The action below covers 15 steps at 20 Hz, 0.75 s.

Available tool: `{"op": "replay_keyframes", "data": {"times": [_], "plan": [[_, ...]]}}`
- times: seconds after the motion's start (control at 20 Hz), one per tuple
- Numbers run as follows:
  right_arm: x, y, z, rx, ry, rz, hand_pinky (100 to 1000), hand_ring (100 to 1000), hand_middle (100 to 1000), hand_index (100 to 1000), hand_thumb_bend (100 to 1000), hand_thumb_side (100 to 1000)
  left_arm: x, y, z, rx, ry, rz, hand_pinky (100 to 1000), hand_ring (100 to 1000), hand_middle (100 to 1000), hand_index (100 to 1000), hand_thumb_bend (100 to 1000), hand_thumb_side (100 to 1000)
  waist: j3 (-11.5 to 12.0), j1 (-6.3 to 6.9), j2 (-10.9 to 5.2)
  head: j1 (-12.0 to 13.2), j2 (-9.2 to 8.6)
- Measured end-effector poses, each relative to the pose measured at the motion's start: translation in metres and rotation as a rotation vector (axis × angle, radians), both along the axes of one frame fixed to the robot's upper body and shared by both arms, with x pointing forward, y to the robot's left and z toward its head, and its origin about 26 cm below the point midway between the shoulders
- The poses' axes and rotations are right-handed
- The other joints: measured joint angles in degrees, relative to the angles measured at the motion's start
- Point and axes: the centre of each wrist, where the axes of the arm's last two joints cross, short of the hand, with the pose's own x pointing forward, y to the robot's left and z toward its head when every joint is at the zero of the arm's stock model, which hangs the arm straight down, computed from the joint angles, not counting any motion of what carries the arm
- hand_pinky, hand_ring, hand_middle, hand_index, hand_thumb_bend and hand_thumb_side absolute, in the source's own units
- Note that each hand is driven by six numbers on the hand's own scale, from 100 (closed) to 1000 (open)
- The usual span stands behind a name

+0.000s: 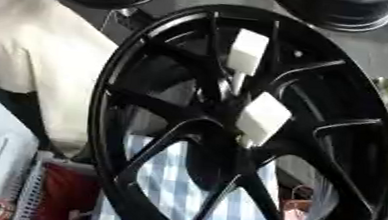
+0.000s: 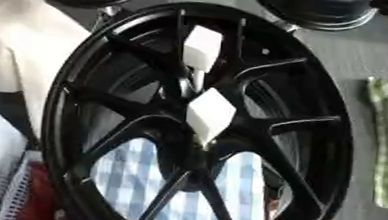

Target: Pull the pin out of the wheel hub.

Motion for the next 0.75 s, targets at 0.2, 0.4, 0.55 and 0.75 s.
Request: {"op": "replay_keyframes", "data": {"times": [0.2,0.4,0.55,0.75], "plan": [[0.000,0.000,0.000,0.003,-0.003,-0.002,847,720,686,718,100,524,-0.006,-0.016,-0.005,-0.066,-0.036,0.001,743,693,652,759,342,693,0.00,-0.05,0.00,0.00,0.03],[-0.001,0.000,0.001,0.005,-0.006,-0.002,847,720,687,719,100,524,-0.009,-0.024,-0.014,-0.113,-0.054,0.010,742,691,650,760,348,699,-0.03,-0.07,-0.01,-0.07,0.11],[-0.001,0.000,0.001,0.006,-0.008,-0.001,848,720,687,719,100,524,-0.010,-0.027,-0.022,-0.142,-0.047,0.014,742,689,646,758,354,700,-0.06,-0.07,-0.02,-0.39,0.57],[-0.001,0.001,0.001,0.009,-0.008,0.000,848,719,687,719,100,524,-0.011,-0.030,-0.028,-0.168,-0.046,0.009,741,687,643,757,356,696,-0.10,-0.05,-0.16,-1.16,0.93]]}}
